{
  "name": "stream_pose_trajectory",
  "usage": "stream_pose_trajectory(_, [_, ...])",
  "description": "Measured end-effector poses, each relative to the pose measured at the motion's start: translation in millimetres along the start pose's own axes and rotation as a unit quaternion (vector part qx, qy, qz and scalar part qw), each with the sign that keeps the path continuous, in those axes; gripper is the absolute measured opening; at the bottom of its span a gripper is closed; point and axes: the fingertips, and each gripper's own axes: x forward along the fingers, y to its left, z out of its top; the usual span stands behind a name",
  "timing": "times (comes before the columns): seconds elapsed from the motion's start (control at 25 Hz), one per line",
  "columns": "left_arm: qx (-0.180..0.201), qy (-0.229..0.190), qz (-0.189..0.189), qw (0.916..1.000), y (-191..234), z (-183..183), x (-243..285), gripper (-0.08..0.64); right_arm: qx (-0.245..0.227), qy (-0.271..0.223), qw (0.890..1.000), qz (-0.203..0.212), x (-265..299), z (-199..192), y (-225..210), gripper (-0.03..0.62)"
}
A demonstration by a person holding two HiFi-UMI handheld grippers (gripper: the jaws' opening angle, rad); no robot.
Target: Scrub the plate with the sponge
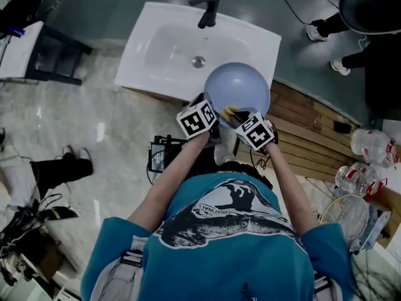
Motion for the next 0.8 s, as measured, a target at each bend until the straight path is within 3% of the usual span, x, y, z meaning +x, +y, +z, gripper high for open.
stream_pose_trajectory(0.12, [0.009,0.018,-0.022,0.9995,-1,-5,1,0.054,-0.011,0.0,1.0,-0.006,0,-1,1,0.032])
stream_pose_trajectory(0.32, [0.06,0.029,-0.066,0.9956,-12,-4,-5,0.206,0.009,-0.02,1.0,-0.01,-1,2,-5,0.032])
stream_pose_trajectory(0.52, [0.124,-0.003,-0.088,0.9884,-27,14,-28,0.202,0.031,-0.063,0.997,-0.035,-16,6,-14,0.034])
stream_pose_trajectory(0.68, [0.182,-0.02,-0.106,0.9773,-42,27,-46,0.178,0.051,-0.113,0.991,-0.046,-40,13,-20,0.032])
stream_pose_trajectory(0.8, [0.2,-0.033,-0.121,0.9717,-55,30,-61,0.156,0.068,-0.153,0.985,-0.05,-61,13,-18,0.034])
